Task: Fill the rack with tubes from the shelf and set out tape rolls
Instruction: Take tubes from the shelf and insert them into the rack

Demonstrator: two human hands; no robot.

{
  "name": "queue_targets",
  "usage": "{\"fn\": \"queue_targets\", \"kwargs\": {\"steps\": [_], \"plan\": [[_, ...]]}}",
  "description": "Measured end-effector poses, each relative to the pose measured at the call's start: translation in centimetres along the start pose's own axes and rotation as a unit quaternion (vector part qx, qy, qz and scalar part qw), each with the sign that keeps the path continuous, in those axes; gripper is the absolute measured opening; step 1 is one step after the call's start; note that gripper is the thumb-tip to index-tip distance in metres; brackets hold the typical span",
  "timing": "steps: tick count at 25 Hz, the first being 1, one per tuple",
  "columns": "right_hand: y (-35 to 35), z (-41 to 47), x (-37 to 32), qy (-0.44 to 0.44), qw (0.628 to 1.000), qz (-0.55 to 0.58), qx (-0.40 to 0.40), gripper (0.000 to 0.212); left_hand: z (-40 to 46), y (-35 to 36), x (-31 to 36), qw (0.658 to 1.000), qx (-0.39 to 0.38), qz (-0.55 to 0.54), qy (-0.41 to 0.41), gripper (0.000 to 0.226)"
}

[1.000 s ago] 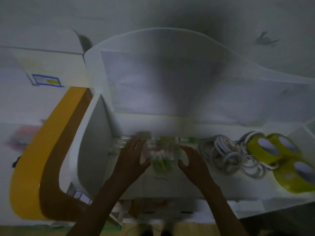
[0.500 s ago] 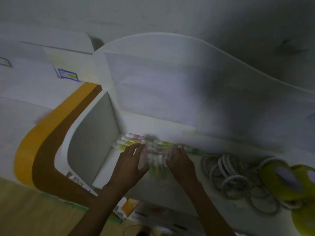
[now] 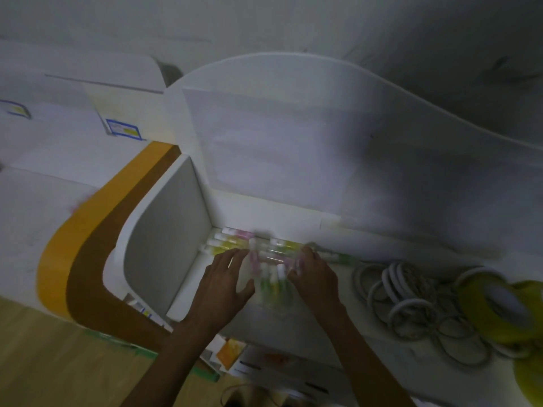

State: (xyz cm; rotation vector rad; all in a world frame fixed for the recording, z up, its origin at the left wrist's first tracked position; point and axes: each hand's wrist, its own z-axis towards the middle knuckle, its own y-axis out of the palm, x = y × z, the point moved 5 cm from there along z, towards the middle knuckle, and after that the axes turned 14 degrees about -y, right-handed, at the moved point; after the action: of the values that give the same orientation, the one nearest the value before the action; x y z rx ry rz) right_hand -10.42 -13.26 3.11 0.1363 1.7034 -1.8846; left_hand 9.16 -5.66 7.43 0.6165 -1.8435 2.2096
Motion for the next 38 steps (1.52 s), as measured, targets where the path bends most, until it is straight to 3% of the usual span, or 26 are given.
{"fn": "queue_targets", "kwargs": {"steps": [4, 9, 14, 21, 28, 34, 38], "plan": [[0.4, -0.6, 0.8, 0.081, 0.989, 0.113, 0.043, 0.036, 0.4, 0.6, -0.3, 0.999, -0.024, -0.019, 0.019, 0.062], [0.1, -0.7, 1.9, 0.163, 0.934, 0.287, 0.137, 0.025, 1.3, 0.6, -0.5, 0.998, -0.024, -0.034, 0.046, 0.061], [-0.3, -1.1, 2.6, 0.149, 0.898, 0.372, 0.181, 0.004, 2.2, 0.7, -0.8, 0.995, -0.029, -0.072, 0.055, 0.059], [-1.3, -1.6, 2.7, 0.071, 0.893, 0.404, 0.187, 0.051, 2.9, 2.1, -1.8, 0.994, -0.054, -0.095, 0.008, 0.062], [-3.2, -2.0, 1.9, 0.035, 0.884, 0.405, 0.228, 0.051, 4.7, 3.8, -1.1, 0.993, -0.050, -0.103, -0.020, 0.065], [-4.3, -2.3, 2.2, 0.010, 0.895, 0.399, 0.199, 0.050, 6.0, 5.5, -0.1, 0.993, -0.042, -0.107, -0.025, 0.060], [-5.1, -2.5, 2.1, 0.006, 0.893, 0.401, 0.204, 0.048, 6.2, 5.7, -1.4, 0.985, -0.014, -0.167, -0.042, 0.055]]}}
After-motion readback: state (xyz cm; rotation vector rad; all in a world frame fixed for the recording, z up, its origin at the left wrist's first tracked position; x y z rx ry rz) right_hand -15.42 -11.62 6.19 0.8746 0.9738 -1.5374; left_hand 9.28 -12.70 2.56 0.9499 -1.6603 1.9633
